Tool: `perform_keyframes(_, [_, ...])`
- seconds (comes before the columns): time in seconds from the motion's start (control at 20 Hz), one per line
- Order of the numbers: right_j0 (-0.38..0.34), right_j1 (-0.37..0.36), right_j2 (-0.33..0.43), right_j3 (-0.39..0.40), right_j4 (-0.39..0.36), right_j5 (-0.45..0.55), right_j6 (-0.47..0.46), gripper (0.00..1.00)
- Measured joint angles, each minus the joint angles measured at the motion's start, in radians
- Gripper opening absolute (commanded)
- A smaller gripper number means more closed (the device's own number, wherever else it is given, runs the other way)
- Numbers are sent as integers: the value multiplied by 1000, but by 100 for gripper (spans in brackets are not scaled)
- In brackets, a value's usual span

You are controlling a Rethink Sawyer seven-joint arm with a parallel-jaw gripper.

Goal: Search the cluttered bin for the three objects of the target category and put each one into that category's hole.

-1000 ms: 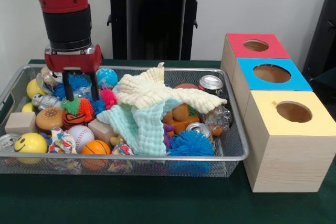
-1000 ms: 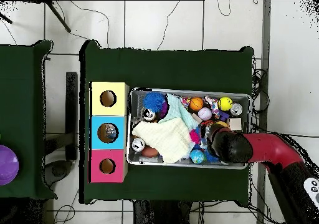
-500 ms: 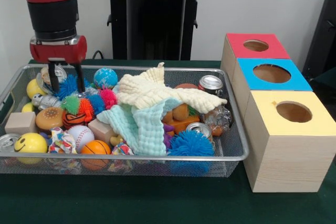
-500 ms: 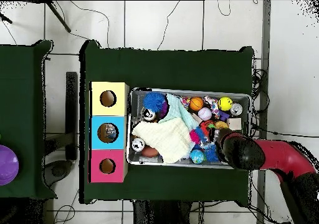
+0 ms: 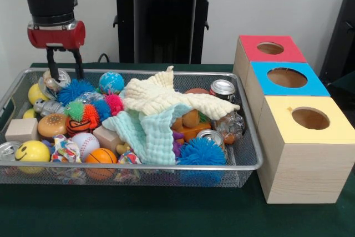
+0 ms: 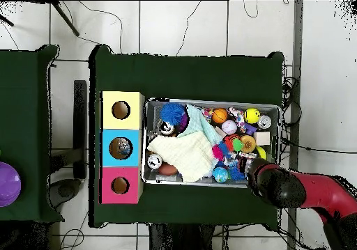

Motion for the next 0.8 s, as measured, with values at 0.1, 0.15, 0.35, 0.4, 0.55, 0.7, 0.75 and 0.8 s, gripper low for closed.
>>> perform_keyframes(0.1, [1,-13,0,31,0,-24,0,100])
perform_keyframes(0.15, [2,-18,0,45,0,-39,0,100])
perform_keyframes(0.35, [14,-26,-4,79,-15,-93,0,100])
perform_keyframes(0.4, [17,-27,-6,86,-19,-108,0,100])
perform_keyframes(0.55, [28,-28,-16,115,-37,-161,0,100])
perform_keyframes(0.7, [32,-28,-24,132,-49,-194,0,100])
perform_keyframes(0.75, [32,-27,-26,137,-52,-203,0,100])
perform_keyframes(0.8, [32,-26,-28,140,-54,-209,0,100])
